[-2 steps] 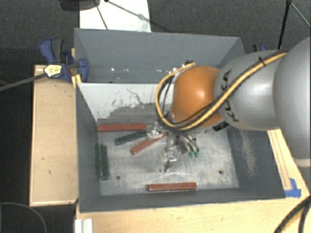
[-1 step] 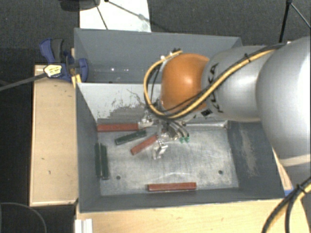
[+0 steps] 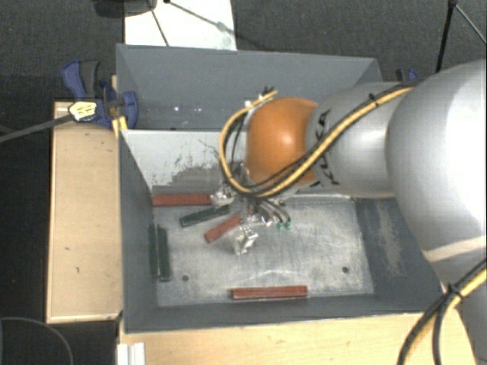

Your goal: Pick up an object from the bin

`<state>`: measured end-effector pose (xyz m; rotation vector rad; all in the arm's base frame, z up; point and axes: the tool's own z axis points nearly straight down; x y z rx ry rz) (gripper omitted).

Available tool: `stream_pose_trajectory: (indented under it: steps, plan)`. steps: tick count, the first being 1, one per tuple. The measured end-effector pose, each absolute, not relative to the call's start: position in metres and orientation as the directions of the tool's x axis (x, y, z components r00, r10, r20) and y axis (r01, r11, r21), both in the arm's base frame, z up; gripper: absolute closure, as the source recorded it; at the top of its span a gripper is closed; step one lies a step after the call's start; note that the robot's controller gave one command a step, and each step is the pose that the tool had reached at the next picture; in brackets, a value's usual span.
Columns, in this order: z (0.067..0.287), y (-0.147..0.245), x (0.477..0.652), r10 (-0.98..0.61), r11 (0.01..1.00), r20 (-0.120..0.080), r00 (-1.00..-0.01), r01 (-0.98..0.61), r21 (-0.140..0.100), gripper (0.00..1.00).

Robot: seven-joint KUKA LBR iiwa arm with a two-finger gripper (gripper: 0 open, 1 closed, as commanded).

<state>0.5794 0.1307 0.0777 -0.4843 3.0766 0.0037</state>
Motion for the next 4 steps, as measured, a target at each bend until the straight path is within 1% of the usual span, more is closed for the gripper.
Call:
stream_pose_trajectory:
  steps: [1, 3, 4]
  plan:
    - [0.0747, 0.1212, 0.5668, -0.245, 0.970, -0.013, -0.970, -0.245, 0.001, 1.00]
    - [0.0752, 0.1213, 0.5669, -0.244, 0.970, -0.012, -0.970, -0.244, 0.001, 1.00]
    - [0.0790, 0.1210, 0.5655, -0.244, 0.970, -0.005, -0.970, -0.244, 0.001, 1.00]
